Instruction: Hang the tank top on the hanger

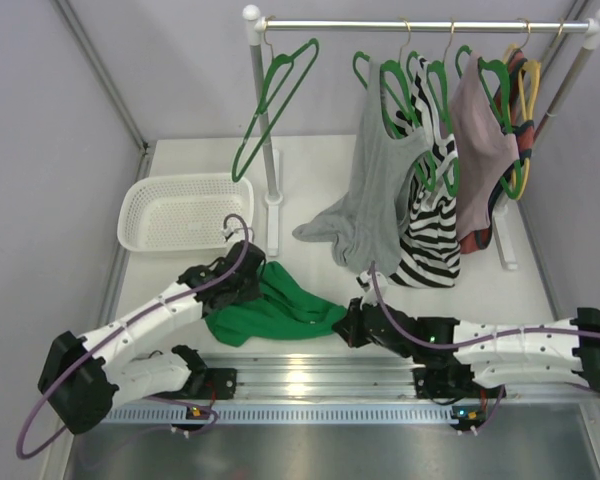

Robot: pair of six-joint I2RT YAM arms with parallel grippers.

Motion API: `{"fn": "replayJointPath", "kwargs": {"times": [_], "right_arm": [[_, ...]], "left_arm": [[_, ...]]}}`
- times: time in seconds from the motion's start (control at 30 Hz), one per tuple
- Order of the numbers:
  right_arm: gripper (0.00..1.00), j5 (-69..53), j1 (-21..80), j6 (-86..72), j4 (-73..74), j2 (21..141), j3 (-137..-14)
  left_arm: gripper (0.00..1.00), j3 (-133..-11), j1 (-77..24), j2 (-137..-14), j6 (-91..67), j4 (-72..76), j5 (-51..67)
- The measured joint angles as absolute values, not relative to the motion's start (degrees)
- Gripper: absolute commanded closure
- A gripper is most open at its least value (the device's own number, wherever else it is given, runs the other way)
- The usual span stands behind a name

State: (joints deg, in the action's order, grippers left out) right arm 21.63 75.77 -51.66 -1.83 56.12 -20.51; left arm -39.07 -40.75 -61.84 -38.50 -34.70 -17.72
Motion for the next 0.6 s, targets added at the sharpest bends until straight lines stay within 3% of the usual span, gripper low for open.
{"fn": "replayJointPath", "kwargs": {"times": [0.3,0.6], "right_arm": [[1.00,28.42,74.37,-42.17,10.37,45.65,-32.36],[1.00,29.58,66.41,-24.60,16.53,44.62,-55.75]], "left_arm": [[1.00,-56.88,-41.36,-54.46,-35.03,-40.95,-17.72],[1.00,-82.37,-41.36,-55.70,-31.73,-46.83,-19.07]]}}
